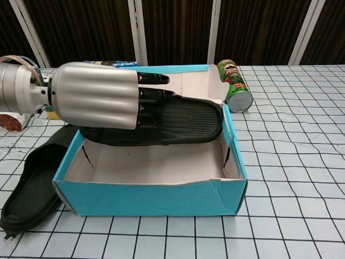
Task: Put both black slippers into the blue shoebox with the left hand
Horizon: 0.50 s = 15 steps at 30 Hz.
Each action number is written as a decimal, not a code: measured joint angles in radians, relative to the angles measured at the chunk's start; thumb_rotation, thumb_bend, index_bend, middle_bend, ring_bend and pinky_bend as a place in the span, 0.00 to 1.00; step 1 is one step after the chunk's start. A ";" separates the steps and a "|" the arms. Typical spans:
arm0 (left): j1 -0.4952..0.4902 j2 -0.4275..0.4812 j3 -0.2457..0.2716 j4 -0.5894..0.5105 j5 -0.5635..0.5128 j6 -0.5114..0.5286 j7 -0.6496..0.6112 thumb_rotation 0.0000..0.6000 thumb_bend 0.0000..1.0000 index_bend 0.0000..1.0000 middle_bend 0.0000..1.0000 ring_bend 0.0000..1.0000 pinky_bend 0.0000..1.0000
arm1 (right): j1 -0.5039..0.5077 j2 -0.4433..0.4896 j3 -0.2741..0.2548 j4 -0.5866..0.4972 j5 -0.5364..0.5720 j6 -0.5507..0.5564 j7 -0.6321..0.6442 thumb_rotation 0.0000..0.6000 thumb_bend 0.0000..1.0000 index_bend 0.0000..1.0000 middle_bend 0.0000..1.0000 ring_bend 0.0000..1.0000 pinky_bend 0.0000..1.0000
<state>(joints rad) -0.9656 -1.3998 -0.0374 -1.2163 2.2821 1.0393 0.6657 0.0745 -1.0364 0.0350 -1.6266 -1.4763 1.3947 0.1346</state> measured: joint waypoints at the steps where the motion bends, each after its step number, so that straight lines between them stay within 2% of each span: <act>1: -0.004 -0.005 0.004 0.009 0.002 0.006 -0.001 1.00 0.45 0.53 0.54 0.17 0.20 | 0.000 0.000 0.000 0.000 0.001 -0.001 0.000 1.00 0.31 0.21 0.10 0.16 0.09; 15: -0.019 -0.071 0.077 0.079 -0.042 -0.001 -0.060 1.00 0.45 0.53 0.54 0.17 0.24 | 0.000 0.003 -0.002 -0.004 0.002 -0.003 -0.001 1.00 0.31 0.21 0.10 0.16 0.09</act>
<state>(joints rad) -0.9850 -1.4707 0.0393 -1.1371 2.2405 1.0381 0.6060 0.0746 -1.0335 0.0333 -1.6310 -1.4747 1.3916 0.1336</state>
